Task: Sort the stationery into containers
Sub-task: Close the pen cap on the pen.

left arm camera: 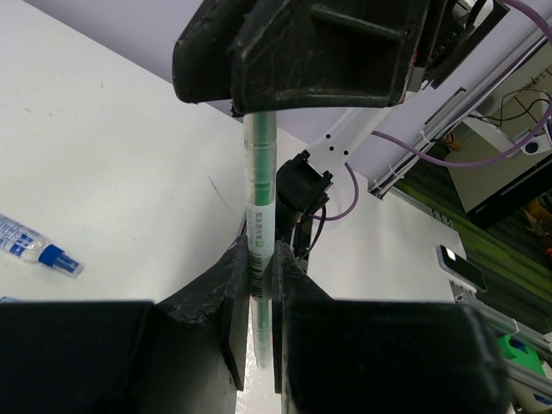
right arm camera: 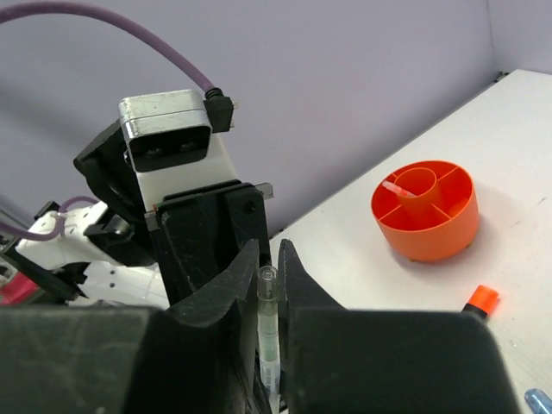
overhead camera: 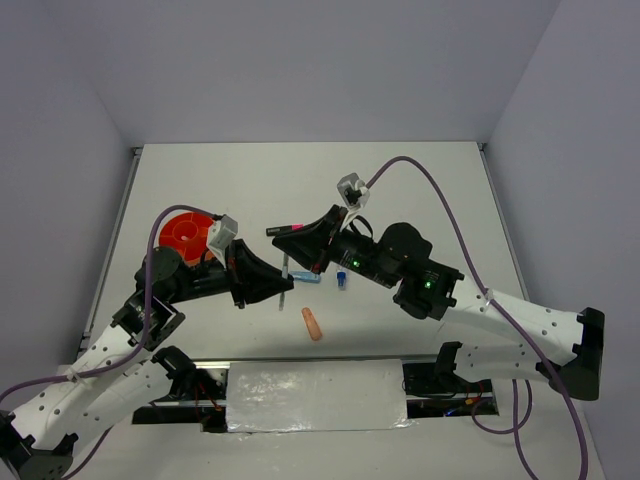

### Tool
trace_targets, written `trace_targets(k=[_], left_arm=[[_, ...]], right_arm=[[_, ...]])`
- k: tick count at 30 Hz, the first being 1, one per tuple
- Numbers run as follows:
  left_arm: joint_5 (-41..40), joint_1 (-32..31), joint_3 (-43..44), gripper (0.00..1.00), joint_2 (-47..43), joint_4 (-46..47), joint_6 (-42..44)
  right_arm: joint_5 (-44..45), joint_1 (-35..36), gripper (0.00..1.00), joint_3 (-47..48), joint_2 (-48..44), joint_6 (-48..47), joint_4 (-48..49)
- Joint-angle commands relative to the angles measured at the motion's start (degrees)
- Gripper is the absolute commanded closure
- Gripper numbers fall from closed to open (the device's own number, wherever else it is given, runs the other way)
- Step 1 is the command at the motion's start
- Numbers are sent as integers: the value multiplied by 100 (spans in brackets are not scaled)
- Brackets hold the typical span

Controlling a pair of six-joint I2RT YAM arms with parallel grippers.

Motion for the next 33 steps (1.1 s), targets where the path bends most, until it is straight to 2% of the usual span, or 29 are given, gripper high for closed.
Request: trace_targets(k=[1, 3, 11, 17, 20, 24, 29, 33], left_arm=[[59, -18, 23, 100, -67, 208, 182], [67, -27, 50, 100, -67, 199, 200], [-363, -18, 471, 100, -76, 120, 357], [-486, -1, 1472, 100, 336, 50, 691], [-215, 43, 2078, 100, 678, 50, 823], [-91, 140, 2466, 100, 899, -196, 1052], [155, 377, 2721, 100, 943, -424, 1140], [532, 377, 2389, 100, 961, -601, 1158]], right_arm=[[-136, -36, 92, 111, -56, 15, 114], [-135, -27, 100, 76, -74, 24, 123], [-267, -45, 100, -381, 22, 138, 386], [-364, 43, 100, -1374, 373, 305, 843], [-399, 183, 100, -1848, 707, 393, 1116], [-250, 421, 100, -2078, 954, 446, 1283], [-91, 641, 100, -2008, 1288, 498, 1161], [-197, 632, 100, -1815, 912, 481, 1135]])
